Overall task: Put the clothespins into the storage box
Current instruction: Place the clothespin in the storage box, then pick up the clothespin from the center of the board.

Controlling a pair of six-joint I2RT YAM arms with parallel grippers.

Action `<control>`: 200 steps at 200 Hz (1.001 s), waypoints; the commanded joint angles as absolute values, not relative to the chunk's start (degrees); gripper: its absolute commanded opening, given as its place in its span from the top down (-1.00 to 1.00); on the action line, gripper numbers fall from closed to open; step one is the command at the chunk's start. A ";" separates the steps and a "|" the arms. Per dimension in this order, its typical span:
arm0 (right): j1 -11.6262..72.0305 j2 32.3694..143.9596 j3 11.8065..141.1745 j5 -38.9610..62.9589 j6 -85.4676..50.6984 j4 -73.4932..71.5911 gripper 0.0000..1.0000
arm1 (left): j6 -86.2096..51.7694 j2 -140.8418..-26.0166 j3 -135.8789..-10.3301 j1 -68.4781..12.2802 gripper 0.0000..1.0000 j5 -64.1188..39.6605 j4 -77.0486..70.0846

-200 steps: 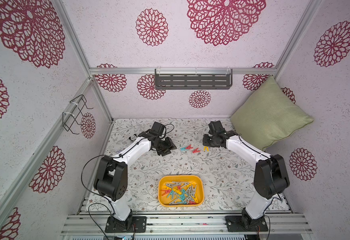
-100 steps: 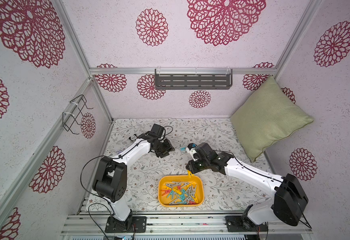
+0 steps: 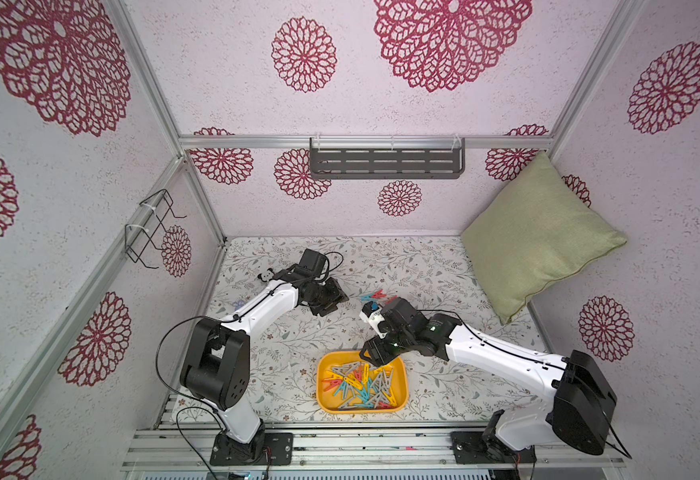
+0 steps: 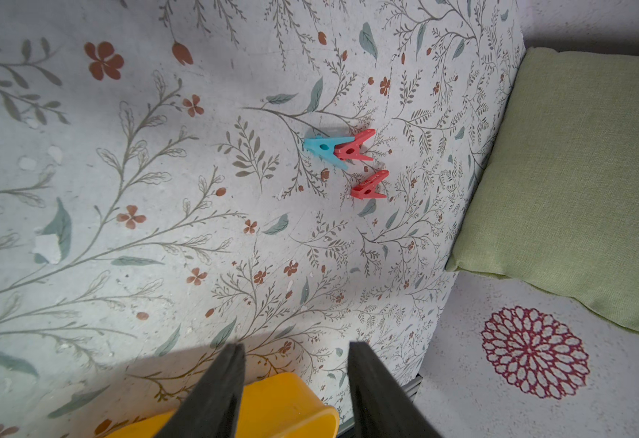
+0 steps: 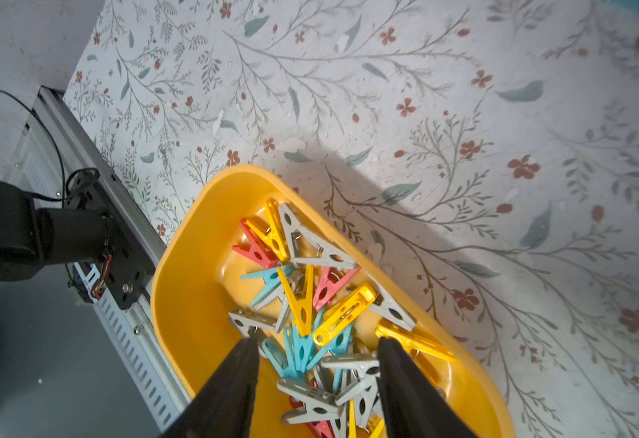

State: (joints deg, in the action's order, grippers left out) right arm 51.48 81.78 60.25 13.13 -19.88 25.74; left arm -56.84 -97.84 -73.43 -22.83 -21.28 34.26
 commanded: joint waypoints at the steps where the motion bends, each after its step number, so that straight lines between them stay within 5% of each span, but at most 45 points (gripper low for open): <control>1: 48.18 81.73 64.22 7.91 -19.04 26.90 -0.13 | -56.78 -96.14 -74.03 -22.59 -0.02 -21.10 33.22; 69: 35.00 89.98 72.41 2.00 -26.55 28.94 -0.21 | -55.33 -96.68 -76.62 -22.54 -0.02 -20.75 34.89; 200: 26.58 113.55 80.73 8.76 -36.38 23.53 -0.40 | -52.62 -97.82 -75.52 -17.30 -0.02 -24.75 34.89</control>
